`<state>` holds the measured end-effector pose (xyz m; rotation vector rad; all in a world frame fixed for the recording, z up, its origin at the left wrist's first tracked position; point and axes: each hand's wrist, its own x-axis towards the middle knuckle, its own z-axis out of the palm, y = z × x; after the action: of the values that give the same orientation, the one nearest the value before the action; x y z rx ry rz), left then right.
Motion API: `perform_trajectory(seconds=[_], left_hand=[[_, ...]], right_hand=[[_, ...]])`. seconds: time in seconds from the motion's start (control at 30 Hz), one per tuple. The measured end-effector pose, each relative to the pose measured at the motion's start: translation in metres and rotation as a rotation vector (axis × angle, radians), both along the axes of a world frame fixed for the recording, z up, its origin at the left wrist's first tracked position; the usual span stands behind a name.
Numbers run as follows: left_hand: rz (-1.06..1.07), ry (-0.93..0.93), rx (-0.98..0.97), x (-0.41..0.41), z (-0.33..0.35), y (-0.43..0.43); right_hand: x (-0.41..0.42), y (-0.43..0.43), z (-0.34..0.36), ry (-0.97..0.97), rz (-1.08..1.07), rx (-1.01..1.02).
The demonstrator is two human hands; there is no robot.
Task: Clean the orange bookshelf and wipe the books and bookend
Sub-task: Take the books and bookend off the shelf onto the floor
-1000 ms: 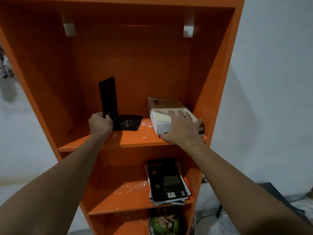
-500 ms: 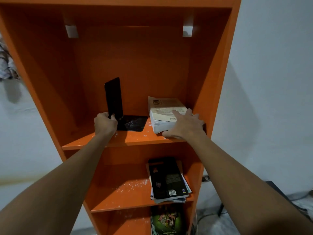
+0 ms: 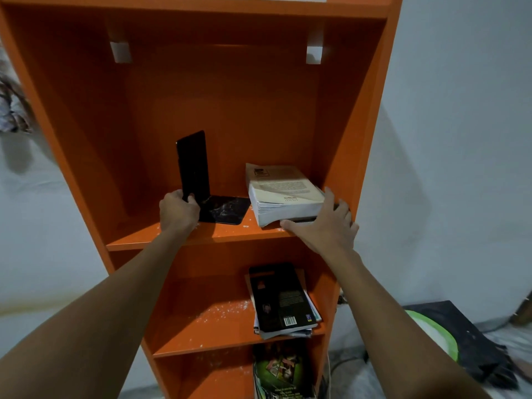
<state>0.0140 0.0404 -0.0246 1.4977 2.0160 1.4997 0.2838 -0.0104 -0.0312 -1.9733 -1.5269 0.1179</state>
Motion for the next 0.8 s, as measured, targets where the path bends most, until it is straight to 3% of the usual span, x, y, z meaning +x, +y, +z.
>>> perform_trajectory(seconds=[0.13,0.2,0.27,0.33,0.47,0.6,0.8], left_hand=[[0.149,0.121,0.068,0.005,-0.008,-0.003],[0.217,0.293,0.292,0.016,-0.005,-0.016],[-0.026,0.394,0.431,0.033,-0.004,-0.028],[-0.338,0.379,0.320,0.051,-0.011,-0.026],[-0.522,-0.037,-0.036,0.084,-0.003,-0.029],[-0.532,-0.243,-0.247,0.098,0.014,-0.015],[-0.487,-0.578,-0.370,0.102,0.021,0.006]], right_hand=[[-0.002,0.000,0.001,0.020,-0.049,-0.039],[-0.005,0.001,-0.001,0.032,-0.055,-0.039],[-0.005,0.002,0.000,0.035,-0.027,-0.021],[-0.001,0.002,0.004,0.069,0.051,-0.028],[0.014,0.000,0.016,0.124,0.116,-0.044],[0.012,-0.003,0.017,0.152,-0.018,-0.001],[0.021,0.001,0.019,0.467,-0.038,0.040]])
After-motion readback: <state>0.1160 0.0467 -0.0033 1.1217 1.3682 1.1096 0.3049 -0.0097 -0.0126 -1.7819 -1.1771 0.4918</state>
